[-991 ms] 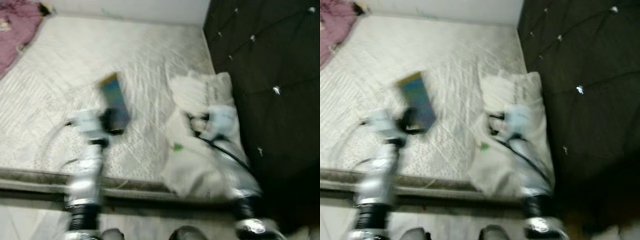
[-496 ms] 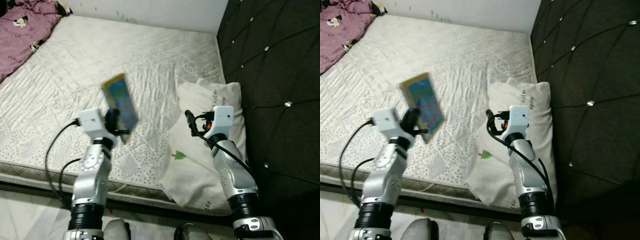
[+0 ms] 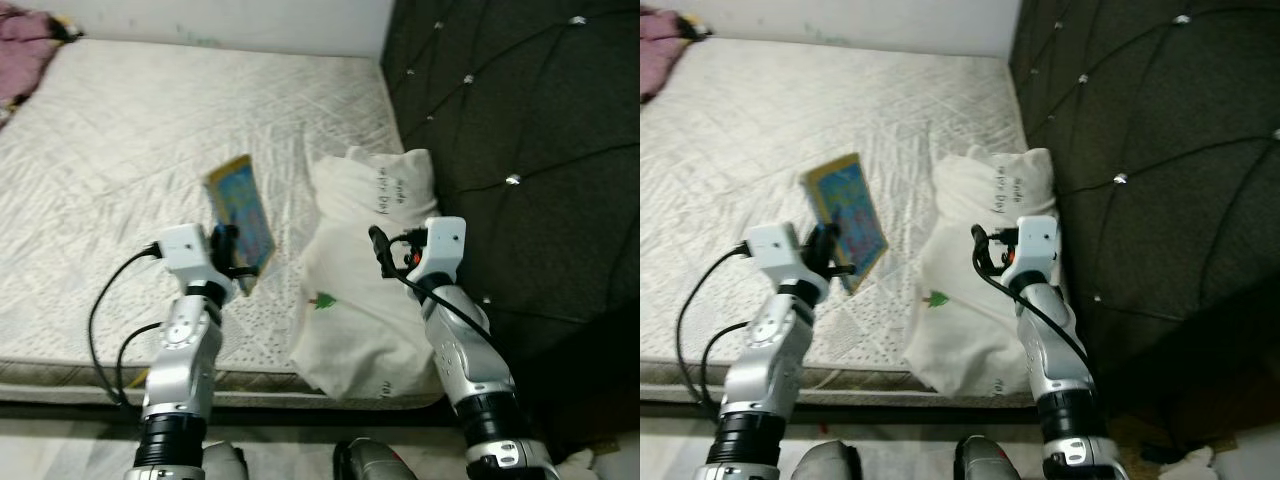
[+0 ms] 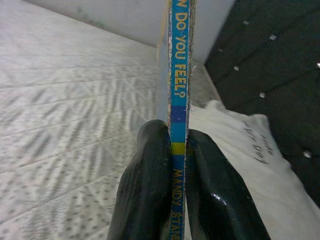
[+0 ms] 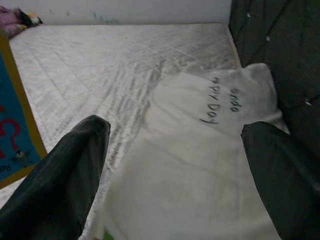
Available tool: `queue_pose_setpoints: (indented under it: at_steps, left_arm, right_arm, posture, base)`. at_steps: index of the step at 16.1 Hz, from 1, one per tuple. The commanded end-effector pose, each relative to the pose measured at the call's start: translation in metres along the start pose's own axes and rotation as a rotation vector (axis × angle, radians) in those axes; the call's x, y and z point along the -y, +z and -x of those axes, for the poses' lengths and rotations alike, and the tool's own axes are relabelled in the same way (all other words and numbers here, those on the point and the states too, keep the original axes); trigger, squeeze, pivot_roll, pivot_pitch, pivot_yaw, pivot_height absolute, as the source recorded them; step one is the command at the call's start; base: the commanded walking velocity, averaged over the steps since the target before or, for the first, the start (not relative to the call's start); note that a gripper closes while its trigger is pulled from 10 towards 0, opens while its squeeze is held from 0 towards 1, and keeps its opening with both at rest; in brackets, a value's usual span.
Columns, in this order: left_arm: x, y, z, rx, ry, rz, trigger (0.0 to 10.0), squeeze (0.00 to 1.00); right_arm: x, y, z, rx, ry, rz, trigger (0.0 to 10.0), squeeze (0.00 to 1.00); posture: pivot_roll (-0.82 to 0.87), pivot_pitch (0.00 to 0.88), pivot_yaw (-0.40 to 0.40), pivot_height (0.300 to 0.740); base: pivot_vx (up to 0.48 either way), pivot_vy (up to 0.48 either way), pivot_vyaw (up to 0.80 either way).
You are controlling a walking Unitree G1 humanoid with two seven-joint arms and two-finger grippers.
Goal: Clean up the room
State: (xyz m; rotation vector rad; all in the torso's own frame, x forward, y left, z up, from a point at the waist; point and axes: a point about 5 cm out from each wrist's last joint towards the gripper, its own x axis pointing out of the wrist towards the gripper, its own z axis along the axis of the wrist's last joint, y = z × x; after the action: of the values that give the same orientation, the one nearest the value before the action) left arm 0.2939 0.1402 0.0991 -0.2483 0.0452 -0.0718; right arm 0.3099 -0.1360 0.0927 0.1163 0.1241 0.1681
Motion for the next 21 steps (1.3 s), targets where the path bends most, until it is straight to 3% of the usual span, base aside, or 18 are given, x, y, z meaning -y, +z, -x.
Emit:
queue_pose_setpoints:
  at_steps: [1,5,7,21]
  left_arm:
    - [0.0006,0.0106,-0.0003,0.048,0.002,-0.028,10.0,0.0]
    - [-0.0046,0.0086,0.0058,0.044,0.02,-0.015,10.0,0.0]
    - [-0.0053,0.0103,0.0067,0.053,0.02,-0.05,10.0,0.0]
    - [-0.0081,0.0098,0.0074,0.053,0.05,0.007,10.0,0.0]
  right_arm:
    - [0.0014,0.0041,0.0009,0.014,-0.003,-0.005,10.0,0.0]
    - [0.0016,0.0027,0.0044,0.013,-0.013,-0.018,10.0,0.0]
    - [0.0008,0.0042,0.0054,0.021,-0.012,-0.02,10.0,0.0]
    - [-0.0001,0.0079,0.0055,0.023,0.006,-0.007,10.0,0.0]
  posture:
    - [0.01,0.044,-0.049,0.74]
    - [0.01,0.049,-0.041,0.74]
    - [0.01,0.054,-0.04,0.74]
    - [0.0,0.085,-0.053,0.74]
  base:
    - [0.0,0.0,0.0]
    - [0.0,0.0,-0.56]
    - [0.0,0.0,0.0]
    - [0.0,0.0,0.0]
